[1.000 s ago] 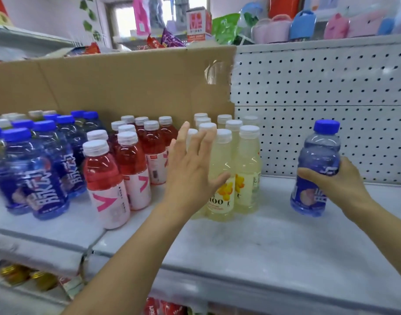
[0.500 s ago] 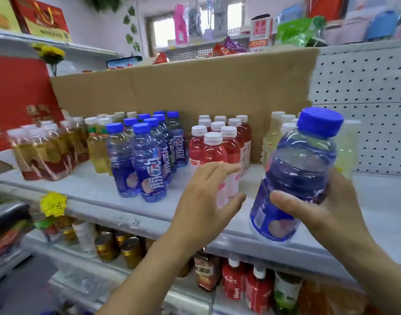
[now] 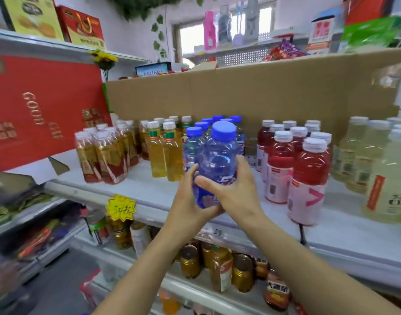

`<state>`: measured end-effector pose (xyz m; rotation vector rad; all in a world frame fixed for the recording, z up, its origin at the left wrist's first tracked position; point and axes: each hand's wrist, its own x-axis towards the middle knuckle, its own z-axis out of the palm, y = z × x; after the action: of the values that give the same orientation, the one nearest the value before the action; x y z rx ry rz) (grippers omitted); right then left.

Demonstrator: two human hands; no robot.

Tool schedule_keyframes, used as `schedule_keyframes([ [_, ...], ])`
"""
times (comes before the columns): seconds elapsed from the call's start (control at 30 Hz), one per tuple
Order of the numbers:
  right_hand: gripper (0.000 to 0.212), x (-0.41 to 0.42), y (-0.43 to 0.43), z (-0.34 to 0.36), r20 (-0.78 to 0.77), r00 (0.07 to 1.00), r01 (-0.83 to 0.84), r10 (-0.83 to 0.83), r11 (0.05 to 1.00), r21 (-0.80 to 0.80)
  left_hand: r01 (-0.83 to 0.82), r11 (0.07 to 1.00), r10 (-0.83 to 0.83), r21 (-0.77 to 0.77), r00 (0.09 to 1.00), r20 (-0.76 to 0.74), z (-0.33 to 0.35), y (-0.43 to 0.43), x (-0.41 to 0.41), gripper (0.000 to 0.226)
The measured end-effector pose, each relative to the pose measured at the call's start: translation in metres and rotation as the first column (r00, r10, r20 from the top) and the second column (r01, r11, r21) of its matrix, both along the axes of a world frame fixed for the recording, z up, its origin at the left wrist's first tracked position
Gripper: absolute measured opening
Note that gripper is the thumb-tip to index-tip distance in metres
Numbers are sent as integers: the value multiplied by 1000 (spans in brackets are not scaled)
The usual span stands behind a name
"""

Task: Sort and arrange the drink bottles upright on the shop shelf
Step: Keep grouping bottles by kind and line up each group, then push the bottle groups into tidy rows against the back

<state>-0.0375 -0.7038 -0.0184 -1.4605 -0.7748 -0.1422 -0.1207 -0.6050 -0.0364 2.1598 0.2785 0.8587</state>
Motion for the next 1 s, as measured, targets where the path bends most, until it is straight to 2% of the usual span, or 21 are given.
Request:
schedule_keyframes([
  [0.1,71,-7,35,1,-35,999,8,-10,998,-58,-47,998,50,-41,995,84,4,19,6,69],
  [0.17,71,-4,45,3,-34,999,-18,14,993,-115,-47,997,51,-62,996,71,3,35,8,67],
  [0.27,70,9,27,4,114,993,56,-40,988,-141,-93,994,97,-63,993,67,-3,56,10,68],
  [0.37,64,28,-7,-7,235,946,248,-224,966,-78,-164,979,175,-118,980,91,-6,75,14,63],
  [0.43,77,42,-18,-16,149,956,278,-253,943,-181,-189,967,204,-168,976,76,-10,87,19,65],
  [0.5,92,52,-17,-23,34,977,207,-209,915,-345,-200,960,213,-196,976,47,-12,95,24,67],
  [0.57,95,58,-11,-29,-25,988,129,-154,893,-432,-184,958,193,-219,981,18,-12,100,29,70],
  [0.63,86,61,-5,-34,-71,990,81,-123,899,-430,-148,960,149,-238,989,-12,-11,104,34,71],
  [0.77,48,61,0,-42,-18,988,131,-156,878,-461,-77,974,61,-213,995,-82,-3,112,43,72],
  [0.9,46,60,-2,-41,-37,988,115,-150,871,-477,-84,983,73,-164,995,-72,-7,108,50,71],
  [1.0,42,55,-6,-38,-51,991,78,-123,848,-524,-106,974,88,-198,991,-96,-12,97,51,74],
])
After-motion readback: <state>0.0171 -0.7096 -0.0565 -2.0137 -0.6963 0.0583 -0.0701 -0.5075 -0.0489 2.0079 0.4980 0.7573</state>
